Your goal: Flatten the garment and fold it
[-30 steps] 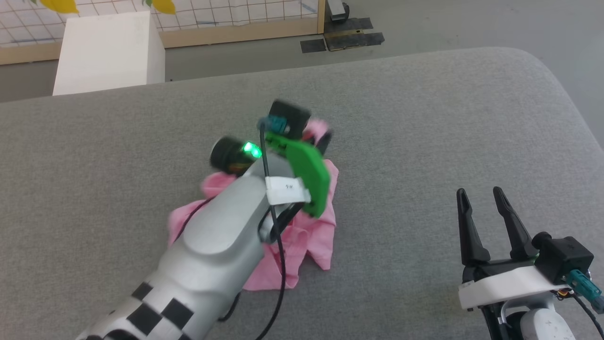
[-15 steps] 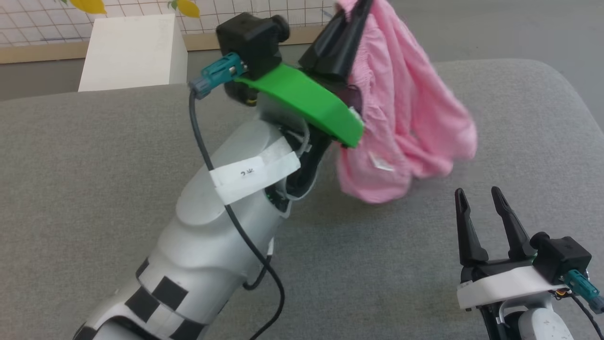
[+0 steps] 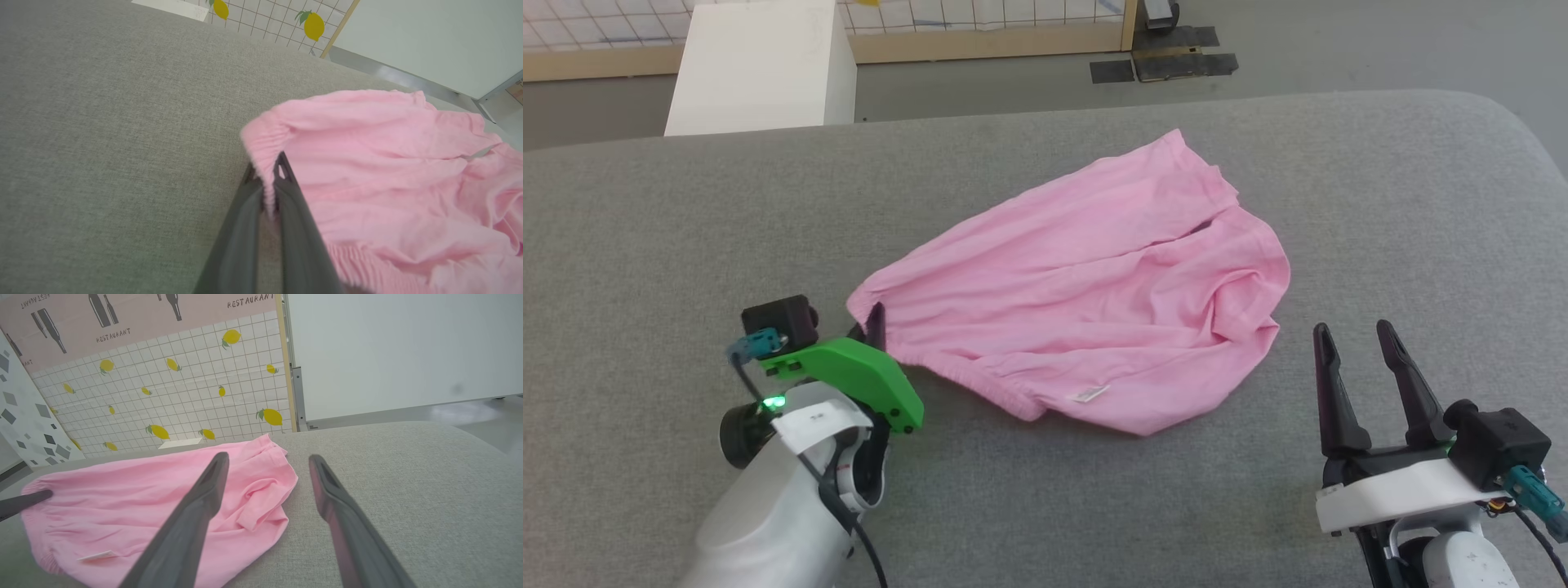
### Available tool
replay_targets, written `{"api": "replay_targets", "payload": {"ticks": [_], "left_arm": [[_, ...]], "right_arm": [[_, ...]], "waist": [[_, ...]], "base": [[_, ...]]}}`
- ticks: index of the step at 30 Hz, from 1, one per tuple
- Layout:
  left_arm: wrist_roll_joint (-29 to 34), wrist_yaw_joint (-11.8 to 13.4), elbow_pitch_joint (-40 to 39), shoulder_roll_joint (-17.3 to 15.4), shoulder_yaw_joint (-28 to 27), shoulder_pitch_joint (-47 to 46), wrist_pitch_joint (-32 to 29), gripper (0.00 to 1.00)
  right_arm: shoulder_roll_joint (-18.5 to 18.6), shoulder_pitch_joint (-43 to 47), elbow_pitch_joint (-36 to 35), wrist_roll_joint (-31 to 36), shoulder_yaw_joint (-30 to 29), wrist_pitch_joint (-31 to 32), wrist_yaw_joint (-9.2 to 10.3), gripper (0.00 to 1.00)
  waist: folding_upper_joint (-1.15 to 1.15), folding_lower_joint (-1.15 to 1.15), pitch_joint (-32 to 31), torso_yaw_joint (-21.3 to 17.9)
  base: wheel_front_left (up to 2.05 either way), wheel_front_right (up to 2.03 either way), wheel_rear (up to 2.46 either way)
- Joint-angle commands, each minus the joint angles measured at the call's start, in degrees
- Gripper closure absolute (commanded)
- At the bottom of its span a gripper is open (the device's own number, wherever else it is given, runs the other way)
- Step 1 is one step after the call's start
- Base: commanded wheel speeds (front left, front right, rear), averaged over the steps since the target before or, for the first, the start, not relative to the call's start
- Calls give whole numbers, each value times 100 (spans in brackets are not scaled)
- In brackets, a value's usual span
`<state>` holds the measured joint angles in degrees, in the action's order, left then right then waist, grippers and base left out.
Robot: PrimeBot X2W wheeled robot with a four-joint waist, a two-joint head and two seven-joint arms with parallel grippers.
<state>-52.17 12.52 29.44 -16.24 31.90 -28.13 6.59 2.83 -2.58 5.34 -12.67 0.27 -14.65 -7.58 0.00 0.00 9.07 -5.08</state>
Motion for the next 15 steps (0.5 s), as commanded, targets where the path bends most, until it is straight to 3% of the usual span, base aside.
{"api": "replay_targets", "payload": {"ticks": [1, 9, 12, 15], "left_arm": [[-61, -11, 35, -5, -99, 69, 135, 0], [-66, -246, -405, 23, -620, 662, 802, 0], [445, -233, -1101, 143, -1200, 1001, 835, 0], [1155, -473, -1820, 506, -1554, 1555, 838, 0]], "right_arm": [[5, -96, -22, 8, 8, -32, 9, 0], [5, -119, -42, 89, -6, 44, 9, 0], [5, -105, -111, 131, -42, 108, 9, 0], [5, -119, -185, 192, -28, 183, 9, 0]], "waist": [[0, 0, 24, 19], [0, 0, -67, 75], [0, 0, -105, 154], [0, 0, -140, 245]], "base": [[0, 0, 0], [0, 0, 0], [0, 0, 0], [0, 0, 0]]}}
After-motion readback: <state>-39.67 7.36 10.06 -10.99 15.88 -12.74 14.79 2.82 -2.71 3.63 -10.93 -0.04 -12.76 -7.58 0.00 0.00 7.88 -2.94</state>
